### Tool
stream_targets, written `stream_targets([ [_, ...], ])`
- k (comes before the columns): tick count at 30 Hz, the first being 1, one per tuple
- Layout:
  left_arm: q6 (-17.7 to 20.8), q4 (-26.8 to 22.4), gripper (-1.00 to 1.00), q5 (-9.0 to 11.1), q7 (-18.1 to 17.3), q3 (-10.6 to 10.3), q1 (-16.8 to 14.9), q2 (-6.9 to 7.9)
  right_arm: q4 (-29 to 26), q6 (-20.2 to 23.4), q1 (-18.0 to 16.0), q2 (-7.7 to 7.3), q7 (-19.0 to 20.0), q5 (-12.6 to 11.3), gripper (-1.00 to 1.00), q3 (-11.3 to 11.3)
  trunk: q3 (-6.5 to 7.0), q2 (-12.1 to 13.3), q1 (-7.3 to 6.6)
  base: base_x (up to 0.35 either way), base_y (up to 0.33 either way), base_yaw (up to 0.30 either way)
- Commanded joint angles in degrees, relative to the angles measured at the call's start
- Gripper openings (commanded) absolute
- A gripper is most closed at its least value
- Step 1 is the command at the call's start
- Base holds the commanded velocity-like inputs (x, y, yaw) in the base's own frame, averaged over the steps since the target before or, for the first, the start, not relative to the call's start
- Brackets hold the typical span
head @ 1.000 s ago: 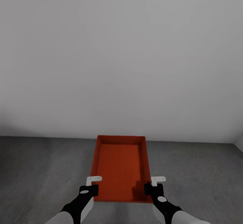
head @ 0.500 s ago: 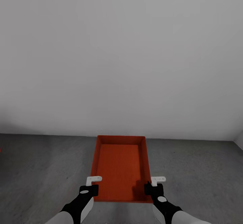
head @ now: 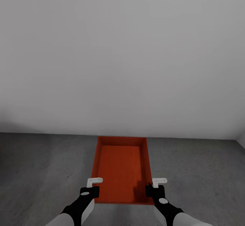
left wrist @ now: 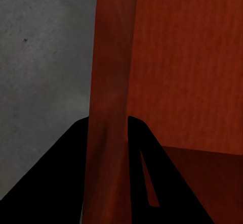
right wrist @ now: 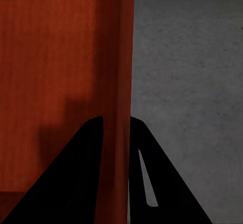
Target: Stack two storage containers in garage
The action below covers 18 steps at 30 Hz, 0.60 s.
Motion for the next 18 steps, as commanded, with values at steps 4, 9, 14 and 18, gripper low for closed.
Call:
stream_targets([
  [4, 0.4, -0.3, -1.00, -0.9, 0.6, 1.1, 0.0, -0.05, 0.1, -0.1, 0.0, 0.29, -0.5, -0.3, -1.00, -1.9, -1.18, -1.7, 0.90, 0.000, 0.000, 0.000],
  [9, 0.4, -0.3, -1.00, -0.9, 0.6, 1.1, 0.0, -0.05, 0.1, -0.1, 0.0, 0.29, -0.5, -0.3, -1.00, -1.9, -2.53, -3.7, 2.00, 0.000, 0.000, 0.000],
  [14, 0.4, -0.3, -1.00, -0.9, 0.6, 1.1, 0.0, -0.05, 0.1, -0.1, 0.0, 0.29, -0.5, -0.3, -1.00, -1.9, -3.89, -5.7, 3.10, 0.000, 0.000, 0.000],
  [18, 0.4, -0.3, -1.00, -0.9, 0.6, 1.1, 0.0, -0.05, 0.1, -0.1, 0.0, 0.29, -0.5, -0.3, -1.00, -1.9, -4.97, -7.3, 3.98, 0.000, 0.000, 0.000],
])
